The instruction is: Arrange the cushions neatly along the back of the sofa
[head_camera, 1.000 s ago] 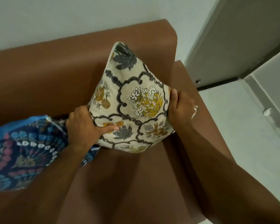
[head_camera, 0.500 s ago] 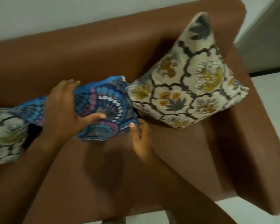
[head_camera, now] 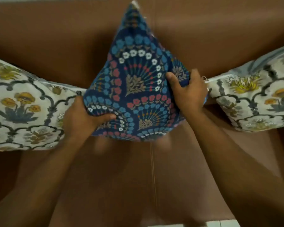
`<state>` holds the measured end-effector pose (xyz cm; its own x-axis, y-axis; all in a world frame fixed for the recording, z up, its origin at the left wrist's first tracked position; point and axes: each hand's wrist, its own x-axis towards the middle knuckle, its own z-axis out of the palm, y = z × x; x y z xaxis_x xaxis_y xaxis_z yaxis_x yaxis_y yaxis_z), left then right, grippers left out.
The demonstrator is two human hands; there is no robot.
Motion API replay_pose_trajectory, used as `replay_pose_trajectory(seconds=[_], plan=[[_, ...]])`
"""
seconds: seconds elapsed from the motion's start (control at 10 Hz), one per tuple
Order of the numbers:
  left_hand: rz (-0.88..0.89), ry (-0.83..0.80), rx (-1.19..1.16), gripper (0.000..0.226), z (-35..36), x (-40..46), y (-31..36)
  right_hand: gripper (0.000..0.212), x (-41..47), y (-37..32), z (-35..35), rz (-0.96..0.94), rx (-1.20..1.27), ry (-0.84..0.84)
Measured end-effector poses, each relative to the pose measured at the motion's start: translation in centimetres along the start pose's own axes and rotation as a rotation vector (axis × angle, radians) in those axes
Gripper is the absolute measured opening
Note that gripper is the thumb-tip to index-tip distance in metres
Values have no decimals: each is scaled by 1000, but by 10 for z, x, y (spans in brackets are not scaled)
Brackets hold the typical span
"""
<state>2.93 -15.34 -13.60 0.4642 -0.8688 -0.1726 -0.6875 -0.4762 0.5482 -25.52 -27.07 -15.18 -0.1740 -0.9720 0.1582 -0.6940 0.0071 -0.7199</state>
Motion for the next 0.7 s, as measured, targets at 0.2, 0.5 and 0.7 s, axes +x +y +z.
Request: replay_pose_trajectory(seconds=[0.2,0.5,0.7], plan=[[192,1,-38,72,5,34,-1,72,-3,-20,-3,-36,-134,115],[550,157,-92,38,14,49,29,63,-19,5,4,50,-159,215],[568,104,-1,39,-13,52,39,87,-23,6,-19,22,-172,163]])
